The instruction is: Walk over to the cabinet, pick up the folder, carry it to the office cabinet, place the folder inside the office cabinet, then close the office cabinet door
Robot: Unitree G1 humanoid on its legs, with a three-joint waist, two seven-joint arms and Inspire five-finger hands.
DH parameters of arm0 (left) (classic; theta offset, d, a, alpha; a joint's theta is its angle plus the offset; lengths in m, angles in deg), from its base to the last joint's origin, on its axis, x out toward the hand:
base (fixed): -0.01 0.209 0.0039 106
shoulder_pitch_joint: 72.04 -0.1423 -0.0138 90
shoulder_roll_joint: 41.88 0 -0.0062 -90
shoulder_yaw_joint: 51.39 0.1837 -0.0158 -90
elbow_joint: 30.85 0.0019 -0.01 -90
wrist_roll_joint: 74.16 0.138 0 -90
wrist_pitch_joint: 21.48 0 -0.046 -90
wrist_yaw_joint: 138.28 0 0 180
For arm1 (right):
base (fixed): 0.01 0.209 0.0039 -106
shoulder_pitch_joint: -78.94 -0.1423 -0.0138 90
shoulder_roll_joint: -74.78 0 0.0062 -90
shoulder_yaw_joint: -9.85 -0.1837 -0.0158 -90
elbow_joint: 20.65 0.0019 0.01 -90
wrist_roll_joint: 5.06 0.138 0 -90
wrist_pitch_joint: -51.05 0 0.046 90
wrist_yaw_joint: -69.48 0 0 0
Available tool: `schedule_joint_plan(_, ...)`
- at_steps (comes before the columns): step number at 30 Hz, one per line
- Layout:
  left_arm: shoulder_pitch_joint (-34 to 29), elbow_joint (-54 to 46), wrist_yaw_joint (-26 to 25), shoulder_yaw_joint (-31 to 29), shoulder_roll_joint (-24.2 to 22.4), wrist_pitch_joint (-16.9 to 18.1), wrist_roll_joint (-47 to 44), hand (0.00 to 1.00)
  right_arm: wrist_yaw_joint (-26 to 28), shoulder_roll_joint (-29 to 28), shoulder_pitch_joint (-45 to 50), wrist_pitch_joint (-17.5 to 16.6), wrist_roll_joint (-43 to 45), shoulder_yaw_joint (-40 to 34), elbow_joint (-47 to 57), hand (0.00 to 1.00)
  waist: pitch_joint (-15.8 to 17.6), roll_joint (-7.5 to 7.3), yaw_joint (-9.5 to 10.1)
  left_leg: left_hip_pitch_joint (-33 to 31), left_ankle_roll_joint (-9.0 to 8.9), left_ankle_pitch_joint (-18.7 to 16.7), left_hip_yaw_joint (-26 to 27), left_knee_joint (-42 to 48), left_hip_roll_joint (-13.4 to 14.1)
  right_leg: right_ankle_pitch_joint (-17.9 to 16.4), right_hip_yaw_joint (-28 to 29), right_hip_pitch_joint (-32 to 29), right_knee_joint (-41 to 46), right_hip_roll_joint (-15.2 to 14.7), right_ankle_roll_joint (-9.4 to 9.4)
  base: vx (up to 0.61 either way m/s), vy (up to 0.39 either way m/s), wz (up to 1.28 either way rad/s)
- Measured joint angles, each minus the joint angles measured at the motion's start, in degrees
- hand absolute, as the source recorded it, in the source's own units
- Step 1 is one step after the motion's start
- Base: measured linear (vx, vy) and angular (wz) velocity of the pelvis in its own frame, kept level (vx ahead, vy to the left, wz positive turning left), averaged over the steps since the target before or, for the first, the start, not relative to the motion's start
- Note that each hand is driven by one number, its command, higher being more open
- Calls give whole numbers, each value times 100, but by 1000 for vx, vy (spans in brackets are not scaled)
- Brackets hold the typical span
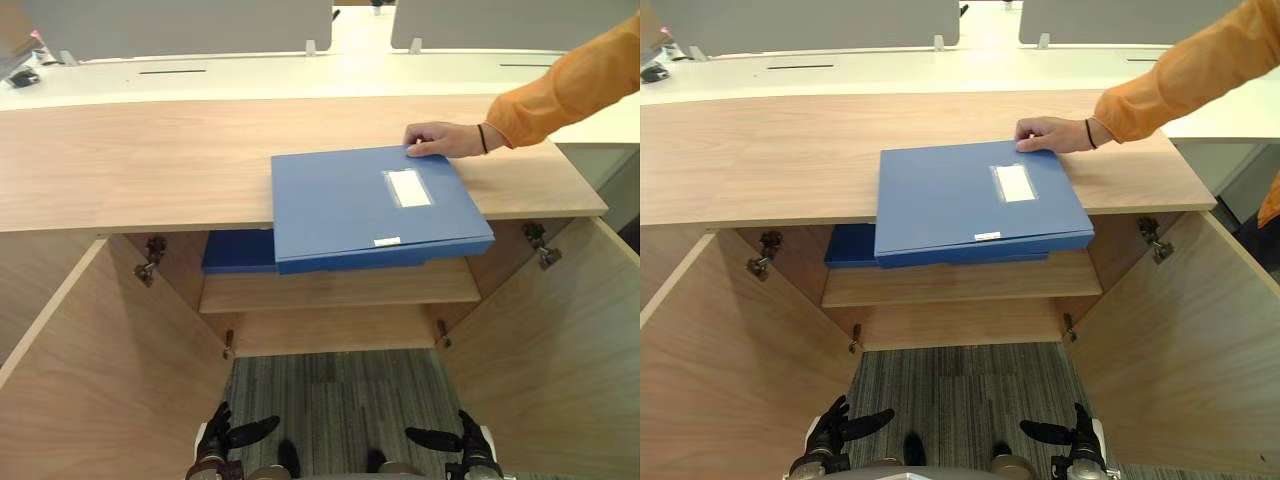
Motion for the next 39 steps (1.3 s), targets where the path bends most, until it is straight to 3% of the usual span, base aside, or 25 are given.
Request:
schedule_joint_plan(4,-788,-2498,-66,-7,-11,33,81,100,-1,-4,20,-2,49,-100,17,100,-12,28,59,102,56,-32,-154,1,-92,-2,-149,220,-60,-78,5,27,35,19)
schedule_joint_plan(8,-1007,-4173,-95,-41,-12,240,223,100,2,-5,99,-6,57,-98,20,100,-42,104,174,222,108,-18,-239,1,-117,-5,-218,390,-76,-102,9,41,6,13)
schedule_joint_plan(13,-1073,-5882,-120,-112,149,506,453,100,39,14,141,-53,55,-80,23,100,-55,186,167,359,88,-43,-310,1,-99,-53,-251,557,-71,-76,-26,7,-13,5)
schedule_joint_plan(18,-1083,-7317,-214,67,976,1041,919,100,45,148,301,-83,39,145,13,100,-129,241,140,410,65,-57,-314,1,-64,-65,-242,612,-72,-35,-23,-2,-6,0)
schedule_joint_plan(22,-812,-7516,-353,302,1595,1246,1703,100,50,202,447,-85,24,167,-22,100,-233,305,107,500,61,-59,-317,-1,-35,-68,-217,708,-72,-14,-27,-8,-5,0)
schedule_joint_plan(28,-250,-7162,-419,1018,2299,1247,3155,100,123,238,513,-93,-73,536,-44,100,-332,273,3,485,34,-40,-312,-3,28,-112,-191,650,-30,23,-70,-41,-18,0)
schedule_joint_plan(33,599,-6461,-558,1787,2473,1130,4316,100,171,233,594,-103,-79,722,-43,100,-353,251,-57,405,31,-29,-224,-3,38,-103,-68,504,-17,47,-79,-15,6,-10)
schedule_joint_plan(36,910,-5933,-598,1930,2478,992,4843,100,172,233,621,-103,-76,807,-35,100,-347,241,-209,400,48,-19,-178,-4,20,-99,-14,468,-29,54,-82,27,16,-9)
schedule_joint_plan(39,1126,-5513,-693,1928,2455,762,5158,100,175,228,632,-103,-68,810,-23,100,-340,229,-224,401,22,-46,-86,-4,33,-94,71,432,-53,67,-82,42,6,-16)
